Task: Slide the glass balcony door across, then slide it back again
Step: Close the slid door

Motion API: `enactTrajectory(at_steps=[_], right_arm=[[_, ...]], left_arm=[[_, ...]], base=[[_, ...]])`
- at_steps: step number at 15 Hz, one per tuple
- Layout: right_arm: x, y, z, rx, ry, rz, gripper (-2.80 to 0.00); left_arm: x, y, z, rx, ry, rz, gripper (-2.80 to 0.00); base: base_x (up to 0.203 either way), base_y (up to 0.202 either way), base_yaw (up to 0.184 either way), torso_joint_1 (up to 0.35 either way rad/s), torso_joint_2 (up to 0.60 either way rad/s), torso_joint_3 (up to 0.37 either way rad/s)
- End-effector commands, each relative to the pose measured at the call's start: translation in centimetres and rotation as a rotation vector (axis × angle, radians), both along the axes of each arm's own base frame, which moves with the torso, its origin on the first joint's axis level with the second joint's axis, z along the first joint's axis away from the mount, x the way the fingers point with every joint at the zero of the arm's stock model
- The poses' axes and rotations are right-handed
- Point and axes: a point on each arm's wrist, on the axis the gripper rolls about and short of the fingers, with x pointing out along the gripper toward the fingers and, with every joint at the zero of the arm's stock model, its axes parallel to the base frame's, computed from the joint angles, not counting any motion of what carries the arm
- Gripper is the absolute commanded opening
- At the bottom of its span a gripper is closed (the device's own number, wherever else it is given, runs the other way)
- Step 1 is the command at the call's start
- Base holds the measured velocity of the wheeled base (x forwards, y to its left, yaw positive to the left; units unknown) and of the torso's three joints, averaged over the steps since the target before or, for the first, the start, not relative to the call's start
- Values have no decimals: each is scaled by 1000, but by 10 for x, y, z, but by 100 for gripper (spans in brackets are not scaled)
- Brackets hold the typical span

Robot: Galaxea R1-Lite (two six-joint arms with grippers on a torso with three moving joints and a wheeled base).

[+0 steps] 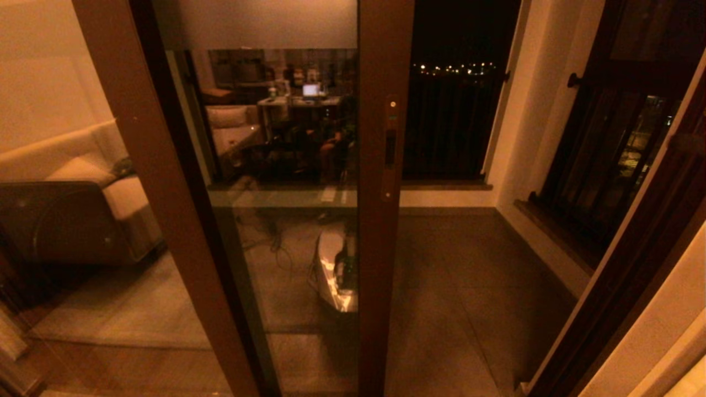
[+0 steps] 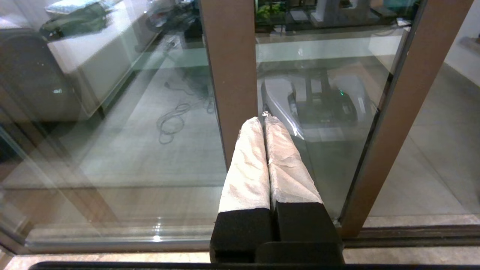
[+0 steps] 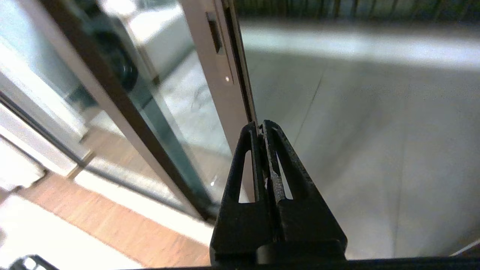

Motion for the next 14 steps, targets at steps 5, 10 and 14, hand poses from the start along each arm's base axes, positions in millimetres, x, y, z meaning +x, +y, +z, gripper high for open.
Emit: enactTrajectory(at_steps=[5, 10, 14], right_arm=[[128, 114, -27, -167, 224, -111, -280], [146, 149, -32, -208, 206, -161, -280], [158, 164, -32, -207, 186, -175, -280]], left_arm=[[0, 0, 0, 1, 0, 0, -280], [0, 0, 0, 1, 0, 0, -280], [0, 0, 0, 1, -1, 0, -280]], base=[[0, 0, 0, 0, 0, 0], [0, 0, 0, 0, 0, 0], [0, 0, 0, 0, 0, 0]])
